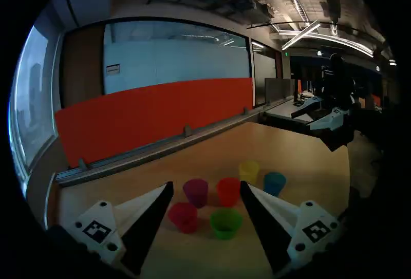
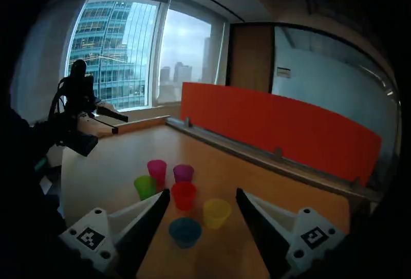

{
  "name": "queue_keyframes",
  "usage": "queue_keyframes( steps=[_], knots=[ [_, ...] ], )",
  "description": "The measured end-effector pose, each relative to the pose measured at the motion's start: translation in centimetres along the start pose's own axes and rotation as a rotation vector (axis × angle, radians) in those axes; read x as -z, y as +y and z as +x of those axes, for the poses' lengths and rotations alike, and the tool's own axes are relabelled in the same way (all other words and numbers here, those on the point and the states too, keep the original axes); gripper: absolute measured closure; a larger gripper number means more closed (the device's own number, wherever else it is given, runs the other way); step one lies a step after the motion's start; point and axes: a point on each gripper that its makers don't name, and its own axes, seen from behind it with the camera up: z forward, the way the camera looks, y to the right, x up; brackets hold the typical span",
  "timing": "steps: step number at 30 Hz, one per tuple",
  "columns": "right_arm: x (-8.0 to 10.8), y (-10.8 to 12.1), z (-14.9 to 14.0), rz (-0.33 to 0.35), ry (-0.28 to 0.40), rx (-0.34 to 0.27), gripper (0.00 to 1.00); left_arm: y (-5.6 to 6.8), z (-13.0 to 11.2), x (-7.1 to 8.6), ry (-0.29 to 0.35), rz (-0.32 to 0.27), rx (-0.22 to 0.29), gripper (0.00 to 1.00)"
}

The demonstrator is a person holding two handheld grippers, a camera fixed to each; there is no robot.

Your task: Pour water

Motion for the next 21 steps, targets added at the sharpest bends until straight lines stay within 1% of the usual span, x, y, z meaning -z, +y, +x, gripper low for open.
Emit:
queue_keyframes(
  steps=[6, 15, 21],
  knots=[
    [-0.5, 0.1, -1.7, 0.002, -0.026, -0.013, 0.0, 0.3, -1.4, -0.6, -0.012, -0.013, -0.002, 0.04],
    [-1.3, -0.3, -4.8, 0.02, -0.075, -0.012, 0.0, 0.9, -4.3, -1.7, -0.053, -0.032, 0.006, 0.04],
    [-2.0, -0.6, -7.0, 0.029, -0.108, -0.023, 0.0, 1.1, -6.4, -2.5, -0.081, -0.041, 0.01, 0.04]
  ],
)
